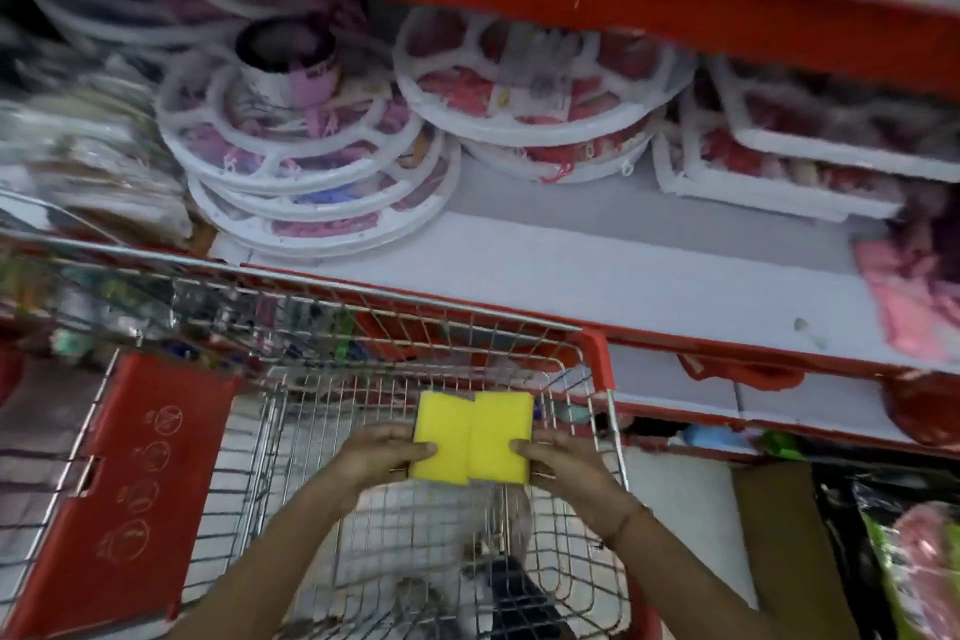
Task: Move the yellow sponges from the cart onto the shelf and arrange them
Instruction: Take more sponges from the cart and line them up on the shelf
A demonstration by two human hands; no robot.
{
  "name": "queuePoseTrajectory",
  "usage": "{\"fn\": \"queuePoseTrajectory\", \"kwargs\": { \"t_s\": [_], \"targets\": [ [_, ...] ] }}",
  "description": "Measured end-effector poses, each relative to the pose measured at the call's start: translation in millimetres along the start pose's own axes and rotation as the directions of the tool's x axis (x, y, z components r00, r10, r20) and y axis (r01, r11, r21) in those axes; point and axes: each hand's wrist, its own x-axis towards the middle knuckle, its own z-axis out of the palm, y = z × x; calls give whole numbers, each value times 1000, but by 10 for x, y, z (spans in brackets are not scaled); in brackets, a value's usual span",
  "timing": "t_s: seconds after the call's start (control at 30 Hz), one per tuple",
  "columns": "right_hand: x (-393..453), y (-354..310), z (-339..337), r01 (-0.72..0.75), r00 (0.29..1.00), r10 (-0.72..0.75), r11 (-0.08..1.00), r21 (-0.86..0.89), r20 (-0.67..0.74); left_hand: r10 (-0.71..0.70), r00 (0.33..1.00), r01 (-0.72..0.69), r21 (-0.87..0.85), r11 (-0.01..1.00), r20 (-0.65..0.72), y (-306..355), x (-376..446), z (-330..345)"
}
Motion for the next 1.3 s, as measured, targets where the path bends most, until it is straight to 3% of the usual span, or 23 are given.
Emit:
{"fn": "queuePoseTrajectory", "kwargs": {
  "t_s": [0.23, 0.5, 0.67, 0.87, 1.07, 1.3],
  "targets": [
    [-709, -848, -341, 198, 977, -209, 965, 172, 50, 213, 967, -224, 70, 972, 142, 1004, -694, 174],
    [-1457, -1817, -830, 440, 892, -446, 893, 97, 66, 407, 884, -441, 121, 889, 231, 2011, -1432, 566],
    [-1805, -2442, -1181, 565, 821, -568, 823, 65, 59, 519, 816, -549, 61, 833, 253, 2605, -1694, 913],
    [-2096, -3185, -1622, 656, 753, -658, 753, 51, 22, 633, 740, -656, 38, 753, 226, 3399, -1906, 1459],
    [-2109, -3835, -2040, 709, 702, -703, 704, 24, -111, 720, 683, -727, 16, 687, 120, 4078, -2036, 2081],
    [-1787, -4200, -2299, 666, 703, -666, 739, -100, -248, 759, 649, -717, 294, 632, -50, 4405, -1823, 2391]
  ]
}}
